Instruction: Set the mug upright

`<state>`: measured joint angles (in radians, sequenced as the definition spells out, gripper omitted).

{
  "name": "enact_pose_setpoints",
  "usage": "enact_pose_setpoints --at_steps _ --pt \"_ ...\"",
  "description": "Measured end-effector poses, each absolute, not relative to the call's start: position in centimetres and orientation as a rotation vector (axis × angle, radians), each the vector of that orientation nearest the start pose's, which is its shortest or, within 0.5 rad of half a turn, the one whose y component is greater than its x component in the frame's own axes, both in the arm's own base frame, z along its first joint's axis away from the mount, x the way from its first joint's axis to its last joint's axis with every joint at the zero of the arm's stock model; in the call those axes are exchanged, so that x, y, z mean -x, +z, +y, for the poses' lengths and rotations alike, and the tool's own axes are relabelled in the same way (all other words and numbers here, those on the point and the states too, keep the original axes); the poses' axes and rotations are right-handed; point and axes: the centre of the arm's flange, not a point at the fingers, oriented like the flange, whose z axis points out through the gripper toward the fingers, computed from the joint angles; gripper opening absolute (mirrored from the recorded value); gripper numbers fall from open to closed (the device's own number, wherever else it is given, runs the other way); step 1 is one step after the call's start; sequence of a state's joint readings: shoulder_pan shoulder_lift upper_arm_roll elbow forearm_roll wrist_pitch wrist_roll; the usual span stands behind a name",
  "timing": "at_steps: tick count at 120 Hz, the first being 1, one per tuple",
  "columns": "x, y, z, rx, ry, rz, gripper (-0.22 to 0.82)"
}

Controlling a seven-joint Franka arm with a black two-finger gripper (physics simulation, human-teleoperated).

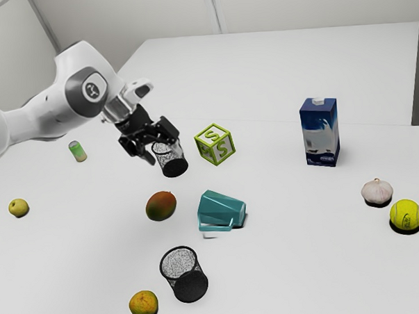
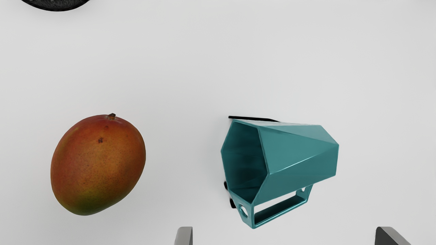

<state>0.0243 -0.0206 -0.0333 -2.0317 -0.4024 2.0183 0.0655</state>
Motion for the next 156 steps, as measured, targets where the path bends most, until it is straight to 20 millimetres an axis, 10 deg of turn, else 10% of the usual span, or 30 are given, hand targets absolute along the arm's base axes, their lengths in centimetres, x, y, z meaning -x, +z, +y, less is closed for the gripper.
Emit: enact_pose_setpoints --at_steps 156 --pt "-54.1 29.1 -7.5 3.924 -0.163 -0.47 0.58"
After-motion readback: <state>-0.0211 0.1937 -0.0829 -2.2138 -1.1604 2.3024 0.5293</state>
